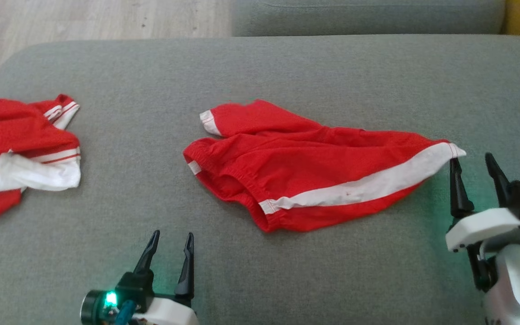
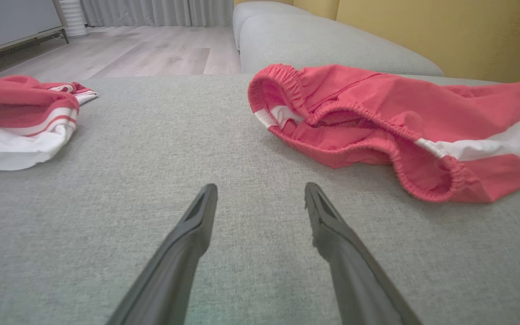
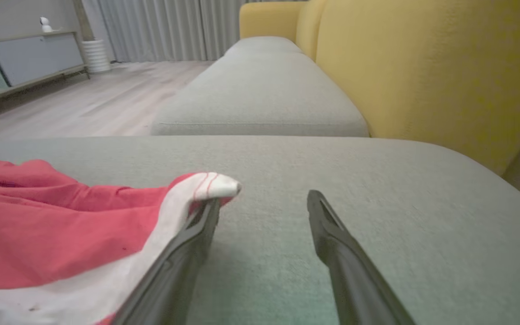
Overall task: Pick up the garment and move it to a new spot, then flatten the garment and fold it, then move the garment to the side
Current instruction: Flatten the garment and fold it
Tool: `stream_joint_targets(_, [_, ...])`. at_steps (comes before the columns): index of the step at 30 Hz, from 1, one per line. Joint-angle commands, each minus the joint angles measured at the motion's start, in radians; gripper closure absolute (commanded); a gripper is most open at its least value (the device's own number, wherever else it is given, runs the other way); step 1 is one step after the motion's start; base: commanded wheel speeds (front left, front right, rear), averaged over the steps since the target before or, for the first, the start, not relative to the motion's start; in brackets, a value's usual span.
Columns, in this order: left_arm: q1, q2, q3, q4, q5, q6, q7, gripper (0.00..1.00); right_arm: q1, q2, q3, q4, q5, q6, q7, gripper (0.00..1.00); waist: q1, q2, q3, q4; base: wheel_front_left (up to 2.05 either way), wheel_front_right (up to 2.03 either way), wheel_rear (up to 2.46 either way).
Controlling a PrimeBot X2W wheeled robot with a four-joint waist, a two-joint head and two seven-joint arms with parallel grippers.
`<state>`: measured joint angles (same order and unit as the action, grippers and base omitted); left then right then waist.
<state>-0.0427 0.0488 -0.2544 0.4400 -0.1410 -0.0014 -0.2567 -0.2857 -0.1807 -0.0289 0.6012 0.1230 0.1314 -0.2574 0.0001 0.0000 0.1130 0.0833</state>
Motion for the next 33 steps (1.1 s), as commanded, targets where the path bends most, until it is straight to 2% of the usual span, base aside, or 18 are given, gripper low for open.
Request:
stream_joint_targets(1, [-0.031, 0.001, 0.037, -0.023, 0.004, 0.000, -0.005, 0.00, -0.015, 0.010, -0.010, -0.022, -0.033, -0.001, -0.004, 0.00, -0.0001, 0.0000, 0.000, -0.010, 0.00, 0.00, 0.00])
stream_joint_targets(4, [-0.033, 0.001, 0.043, -0.029, 0.005, 0.006, -0.005, 0.00, 0.007, 0.046, -0.085, -0.041, -0.097, -0.001, -0.004, 0.00, -0.0001, 0.0000, -0.011, -0.019, 0.00, 0.00, 0.00])
stream_joint_targets(8, [-0.030, 0.001, 0.064, -0.045, 0.011, 0.024, -0.005, 0.00, 0.039, 0.099, -0.152, -0.135, -0.145, -0.001, -0.004, 0.00, -0.0001, 0.0000, -0.029, -0.033, 0.00, 0.00, 0.00])
stream_joint_targets(13, [-0.027, 0.001, 0.087, -0.066, 0.021, 0.038, -0.005, 0.00, 0.084, 0.127, -0.075, -0.201, -0.111, -0.001, -0.004, 0.00, -0.0001, 0.0000, -0.050, -0.047, 0.00, 0.00, 0.00])
stream_joint_targets(18, [-0.022, 0.001, 0.093, -0.075, 0.030, 0.049, -0.005, 0.00, 0.123, 0.130, 0.050, -0.187, -0.061, -0.001, -0.004, 0.00, -0.0001, 0.0000, -0.063, -0.055, 0.00, 0.00, 0.00])
stream_joint_targets(22, [-0.016, 0.001, 0.097, -0.076, 0.018, 0.073, -0.005, 0.00, 0.138, 0.130, 0.064, -0.169, -0.018, -0.001, -0.004, 0.00, -0.0001, 0.0000, -0.071, -0.057, 0.00, 0.00, 0.00])
stream_joint_targets(27, [-0.011, 0.001, 0.092, -0.070, 0.018, 0.079, -0.005, 0.00, 0.140, 0.130, 0.063, -0.154, -0.003, -0.001, -0.004, 0.00, -0.0001, 0.0000, -0.078, -0.058, 0.00, 0.00, 0.00])
stream_joint_targets(30, [-0.012, 0.001, 0.085, -0.081, 0.005, 0.063, -0.005, 0.00, 0.139, 0.130, 0.064, -0.151, -0.001, -0.001, -0.004, 0.00, -0.0001, 0.0000, -0.079, -0.063, 0.00, 0.00, 0.00])
stream_joint_targets(33, [-0.025, 0.001, 0.050, -0.092, -0.041, 0.004, -0.005, 0.00, 0.134, 0.130, 0.069, -0.150, 0.001, -0.001, -0.004, 0.00, -0.0001, 0.0000, -0.068, -0.073, 0.00, 0.00, 0.00])
